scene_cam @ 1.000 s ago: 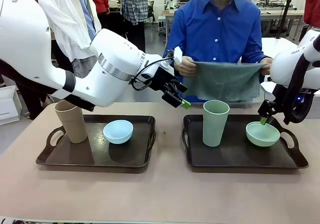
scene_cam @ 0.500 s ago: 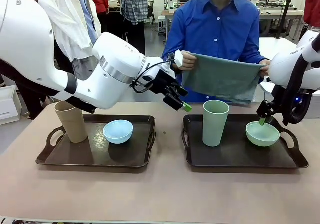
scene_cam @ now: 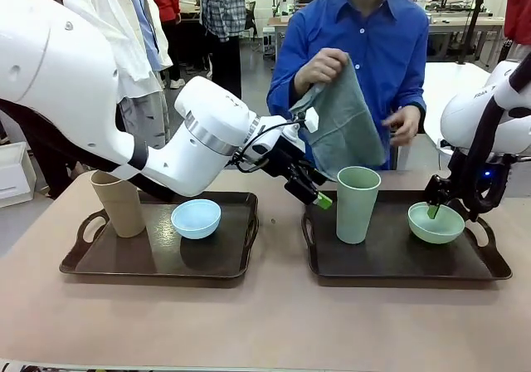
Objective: Set up a tray with a mat and arrange the tableware.
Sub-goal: Pick up the Picnic Bowl and Reusable plastic cup from the Handle tray in front of the human's position and hold them in the air.
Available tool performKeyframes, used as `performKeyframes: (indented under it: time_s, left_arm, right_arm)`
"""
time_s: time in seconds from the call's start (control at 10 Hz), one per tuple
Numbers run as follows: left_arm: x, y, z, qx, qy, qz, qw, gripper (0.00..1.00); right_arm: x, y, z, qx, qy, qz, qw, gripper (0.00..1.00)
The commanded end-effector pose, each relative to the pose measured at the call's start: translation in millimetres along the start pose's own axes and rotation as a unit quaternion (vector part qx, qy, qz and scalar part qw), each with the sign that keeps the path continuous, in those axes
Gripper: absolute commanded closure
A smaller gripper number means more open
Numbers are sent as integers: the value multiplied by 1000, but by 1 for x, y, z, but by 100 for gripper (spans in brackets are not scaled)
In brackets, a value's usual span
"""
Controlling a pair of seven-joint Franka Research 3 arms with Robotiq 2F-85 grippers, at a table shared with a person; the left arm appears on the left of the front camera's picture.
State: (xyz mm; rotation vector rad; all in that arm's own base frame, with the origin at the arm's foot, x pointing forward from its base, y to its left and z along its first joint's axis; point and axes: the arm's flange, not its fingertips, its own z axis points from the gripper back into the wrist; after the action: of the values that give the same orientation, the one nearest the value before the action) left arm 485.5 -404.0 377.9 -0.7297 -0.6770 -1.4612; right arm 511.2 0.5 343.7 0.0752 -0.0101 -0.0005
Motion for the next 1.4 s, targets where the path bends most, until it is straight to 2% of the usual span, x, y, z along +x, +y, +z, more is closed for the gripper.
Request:
performKeyframes:
  time_s: [0.0, 0.5, 1.3]
  left_arm:
    - [-1, 12, -12, -16, -21, -29, 999, 0]
    - [0, 24, -42, -41, -17, -35, 998, 0]
    - [-7, 42, -75, -35, -5, -34, 999, 0]
  right_arm:
    - [14, -4, -3, 10, 2, -17, 1000, 0]
    - [19, -5, -12, 19, 9, -17, 1000, 0]
    - [26, 10, -23, 14, 17, -8, 1000, 0]
